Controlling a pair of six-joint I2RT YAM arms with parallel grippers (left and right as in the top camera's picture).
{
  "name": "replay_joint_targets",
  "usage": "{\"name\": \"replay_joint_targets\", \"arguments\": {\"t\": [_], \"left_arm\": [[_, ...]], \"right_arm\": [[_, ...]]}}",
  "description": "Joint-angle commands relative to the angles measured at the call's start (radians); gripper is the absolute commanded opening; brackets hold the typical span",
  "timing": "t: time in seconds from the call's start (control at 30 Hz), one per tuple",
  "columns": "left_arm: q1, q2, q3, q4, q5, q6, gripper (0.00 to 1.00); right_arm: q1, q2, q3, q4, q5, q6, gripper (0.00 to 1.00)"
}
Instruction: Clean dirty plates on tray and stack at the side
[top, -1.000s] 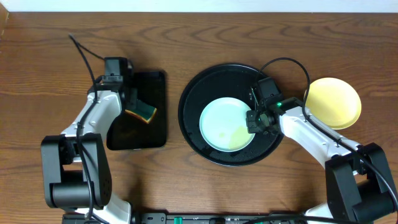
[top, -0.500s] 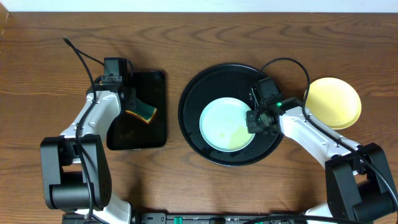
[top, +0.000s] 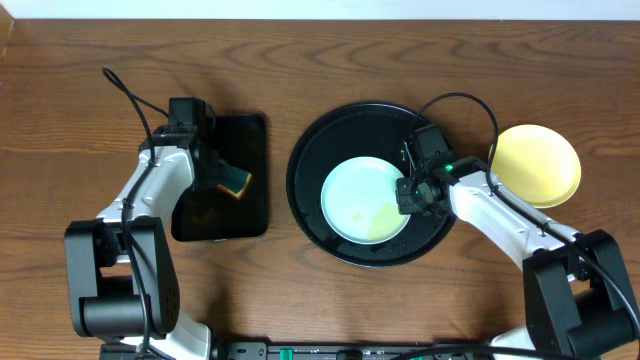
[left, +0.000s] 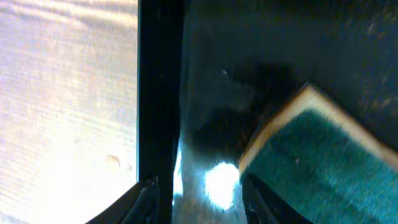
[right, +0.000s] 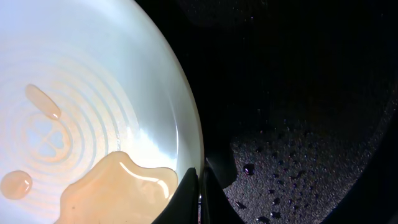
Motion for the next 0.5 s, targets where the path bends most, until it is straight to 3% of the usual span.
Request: {"name": "replay_joint_targets", "arguments": {"t": [0.0, 0.23, 0.37, 0.47], "left_arm": [[-0.004, -0.018, -0.013, -0.029, 0.003, -0.05, 0.44], [-0.004, -0.035, -0.006, -0.061, 0.003, -0.054, 0.36], [-0.006, -0.095, 0.019, -0.034, 0.019, -0.059, 0.36], [-0.006, -0.135, 0.02, 0.042, 0.096, -0.051, 0.45]], "right_arm": [[0.007, -0.002, -0.013, -0.011, 0.023, 0.002, 0.01], [0.007, -0.002, -0.013, -0.011, 0.023, 0.002, 0.01], [0.007, -0.002, -0.013, -0.01, 0.023, 0.003, 0.01], [0.007, -0.002, -0.013, -0.008, 0.023, 0.003, 0.01]]}}
